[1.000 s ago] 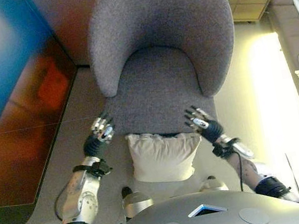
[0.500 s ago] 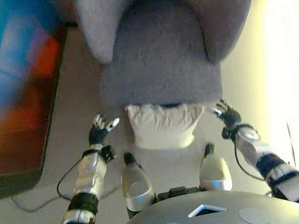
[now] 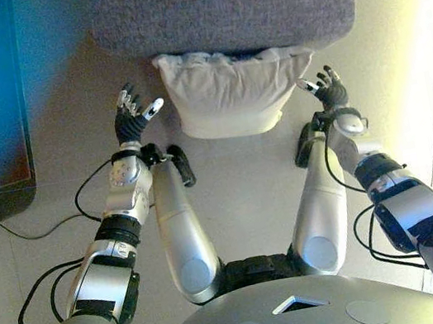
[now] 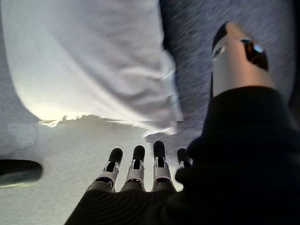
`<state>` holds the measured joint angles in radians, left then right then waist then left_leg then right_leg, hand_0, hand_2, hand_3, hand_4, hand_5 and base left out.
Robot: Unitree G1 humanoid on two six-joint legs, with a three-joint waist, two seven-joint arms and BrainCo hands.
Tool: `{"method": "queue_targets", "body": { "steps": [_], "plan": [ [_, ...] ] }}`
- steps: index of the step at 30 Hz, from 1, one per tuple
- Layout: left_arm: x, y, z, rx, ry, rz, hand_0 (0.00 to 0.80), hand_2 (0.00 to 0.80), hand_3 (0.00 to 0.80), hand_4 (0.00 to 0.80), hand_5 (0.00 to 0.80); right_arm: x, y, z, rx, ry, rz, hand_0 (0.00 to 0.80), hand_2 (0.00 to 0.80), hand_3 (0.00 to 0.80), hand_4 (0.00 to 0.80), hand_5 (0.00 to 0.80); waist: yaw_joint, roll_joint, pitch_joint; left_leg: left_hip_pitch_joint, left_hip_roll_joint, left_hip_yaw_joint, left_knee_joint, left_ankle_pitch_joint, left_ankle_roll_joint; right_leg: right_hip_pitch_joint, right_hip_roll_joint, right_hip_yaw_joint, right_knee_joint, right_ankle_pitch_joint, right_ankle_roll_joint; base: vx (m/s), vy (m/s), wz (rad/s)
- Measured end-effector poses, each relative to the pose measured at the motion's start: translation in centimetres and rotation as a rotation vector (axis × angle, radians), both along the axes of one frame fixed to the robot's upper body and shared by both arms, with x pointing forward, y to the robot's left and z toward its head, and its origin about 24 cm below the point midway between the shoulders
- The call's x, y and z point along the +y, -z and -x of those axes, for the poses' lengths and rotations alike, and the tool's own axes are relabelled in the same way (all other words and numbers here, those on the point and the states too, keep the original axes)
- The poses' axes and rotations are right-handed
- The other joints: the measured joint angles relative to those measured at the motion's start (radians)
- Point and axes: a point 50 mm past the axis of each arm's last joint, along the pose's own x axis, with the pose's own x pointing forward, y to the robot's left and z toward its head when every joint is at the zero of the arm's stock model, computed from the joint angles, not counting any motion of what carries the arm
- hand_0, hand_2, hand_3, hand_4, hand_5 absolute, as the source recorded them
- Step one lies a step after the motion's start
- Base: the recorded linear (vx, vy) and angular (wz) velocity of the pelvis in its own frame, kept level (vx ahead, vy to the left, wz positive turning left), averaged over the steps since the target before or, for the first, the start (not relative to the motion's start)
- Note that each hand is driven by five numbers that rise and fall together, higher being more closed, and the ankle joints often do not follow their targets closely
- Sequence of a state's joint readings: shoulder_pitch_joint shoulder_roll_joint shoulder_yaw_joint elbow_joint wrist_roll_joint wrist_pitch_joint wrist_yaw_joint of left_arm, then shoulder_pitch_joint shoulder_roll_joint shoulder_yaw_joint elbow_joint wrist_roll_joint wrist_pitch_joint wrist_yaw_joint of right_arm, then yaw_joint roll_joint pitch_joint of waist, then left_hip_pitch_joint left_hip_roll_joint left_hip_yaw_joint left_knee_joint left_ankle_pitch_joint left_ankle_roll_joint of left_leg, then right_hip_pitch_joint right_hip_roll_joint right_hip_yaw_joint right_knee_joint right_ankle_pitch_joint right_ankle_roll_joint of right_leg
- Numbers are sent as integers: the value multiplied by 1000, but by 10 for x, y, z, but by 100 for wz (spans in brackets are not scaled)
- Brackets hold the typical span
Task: Pick up the cushion and take it to the sofa
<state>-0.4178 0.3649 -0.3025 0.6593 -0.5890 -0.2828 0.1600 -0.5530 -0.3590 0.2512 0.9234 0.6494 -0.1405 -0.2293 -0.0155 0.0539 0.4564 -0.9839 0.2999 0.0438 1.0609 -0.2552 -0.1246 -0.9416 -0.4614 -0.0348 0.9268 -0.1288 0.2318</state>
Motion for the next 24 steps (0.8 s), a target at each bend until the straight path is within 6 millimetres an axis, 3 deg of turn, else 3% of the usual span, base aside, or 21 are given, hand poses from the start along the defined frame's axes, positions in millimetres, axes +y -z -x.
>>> {"method": "queue_targets", "body": {
  "steps": [3,10,15,20,24],
  "plan": [
    [0,-4,-4,-7,-16,32,0,0,0,0,0,1,-6,-5,-8,0,-1,0,0,0,0,0,-1,0,8,-83,27,-17,77,-9,-8,-96,-5,16,115,-45,-13,-23,-6,5],
    [7,-2,-11,37,-68,43,0,0,0,0,0,-2,-22,-21,-15,42,-1,0,0,0,0,0,-3,-1,12,-215,52,-78,230,-46,-40,-255,-10,58,330,-128,-36,-6,0,-1],
    [5,-6,-16,63,-16,95,0,0,0,0,0,7,-24,-25,11,-80,-68,0,0,0,0,0,-22,-2,11,-287,61,-104,313,-66,-46,-329,-10,87,429,-164,-41,45,15,3],
    [3,-32,-37,59,43,97,0,0,0,0,0,16,-36,-35,43,-219,-39,0,0,0,0,0,-24,-2,11,-351,63,-121,384,-79,-46,-401,-10,125,508,-185,-37,61,9,2],
    [16,-45,-48,86,8,69,0,0,0,0,0,13,-50,-44,41,-238,-16,0,0,0,0,0,-26,-2,11,-377,62,-135,420,-86,-48,-428,-10,140,550,-196,-37,38,-5,2]
  ]
}}
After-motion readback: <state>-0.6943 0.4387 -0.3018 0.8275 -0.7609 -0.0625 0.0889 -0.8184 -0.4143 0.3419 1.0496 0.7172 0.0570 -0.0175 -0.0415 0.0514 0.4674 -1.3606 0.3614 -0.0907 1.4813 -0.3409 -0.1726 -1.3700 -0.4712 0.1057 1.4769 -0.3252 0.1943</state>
